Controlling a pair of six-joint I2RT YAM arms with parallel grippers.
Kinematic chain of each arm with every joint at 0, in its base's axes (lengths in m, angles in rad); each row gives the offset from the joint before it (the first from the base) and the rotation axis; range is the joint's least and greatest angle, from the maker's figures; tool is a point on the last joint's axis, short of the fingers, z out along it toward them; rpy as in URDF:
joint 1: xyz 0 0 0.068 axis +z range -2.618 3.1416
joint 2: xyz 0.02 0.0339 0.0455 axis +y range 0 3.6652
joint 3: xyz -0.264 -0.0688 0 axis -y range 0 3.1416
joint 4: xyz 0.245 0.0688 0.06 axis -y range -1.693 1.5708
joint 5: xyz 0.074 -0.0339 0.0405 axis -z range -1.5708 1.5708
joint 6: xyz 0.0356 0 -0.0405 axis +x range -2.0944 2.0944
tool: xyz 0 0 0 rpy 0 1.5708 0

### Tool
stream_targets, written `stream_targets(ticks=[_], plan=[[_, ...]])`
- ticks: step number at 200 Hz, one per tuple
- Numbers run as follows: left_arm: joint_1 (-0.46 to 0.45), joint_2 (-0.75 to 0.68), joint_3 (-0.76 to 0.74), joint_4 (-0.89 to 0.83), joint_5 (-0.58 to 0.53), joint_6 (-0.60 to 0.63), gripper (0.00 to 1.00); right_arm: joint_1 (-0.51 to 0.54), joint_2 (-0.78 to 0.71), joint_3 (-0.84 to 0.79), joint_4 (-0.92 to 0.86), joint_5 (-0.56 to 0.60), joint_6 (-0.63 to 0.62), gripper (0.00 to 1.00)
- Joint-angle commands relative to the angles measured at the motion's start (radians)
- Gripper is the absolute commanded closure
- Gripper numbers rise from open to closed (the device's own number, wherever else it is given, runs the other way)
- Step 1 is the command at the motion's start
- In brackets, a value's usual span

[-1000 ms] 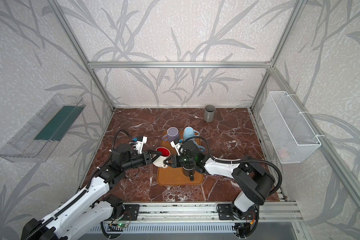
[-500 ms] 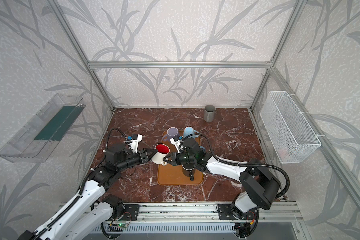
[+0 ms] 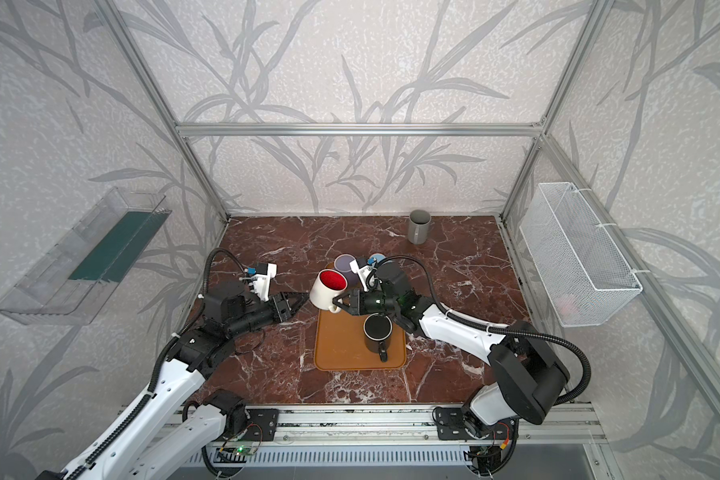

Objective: Turn the mug right side up
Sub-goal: 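Open and withdraw the left gripper while the right holds the upright mug, then carry the upright white mug with the right gripper farther from the tray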

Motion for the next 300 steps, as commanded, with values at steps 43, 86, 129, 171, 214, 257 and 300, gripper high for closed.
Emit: stream_targets(ticks=[43,86,129,171,214,257,300], plan=[[0.008,-0.003,0.013,-0.024,-0.016,0.021,0.63,-0.102,-0.044,0.115,0.032,-0.043,-0.064,1.00],[0.009,-0.004,0.013,-0.026,-0.016,0.022,0.63,-0.168,-0.020,0.159,0.016,-0.054,-0.084,1.00],[0.011,-0.005,0.013,-0.033,-0.017,0.027,0.63,-0.236,0.018,0.199,0.022,-0.061,-0.096,1.00],[0.014,0.003,0.014,-0.035,-0.016,0.031,0.62,-0.296,0.077,0.256,0.010,-0.057,-0.122,1.00],[0.017,0.012,0.016,-0.041,-0.017,0.038,0.63,-0.338,0.172,0.357,-0.024,-0.051,-0.186,1.00],[0.022,0.022,0.016,-0.042,-0.016,0.040,0.63,-0.369,0.288,0.466,-0.075,-0.035,-0.239,1.00],[0.026,0.031,0.015,-0.044,-0.015,0.044,0.63,-0.397,0.375,0.549,-0.136,0.009,-0.309,1.00]])
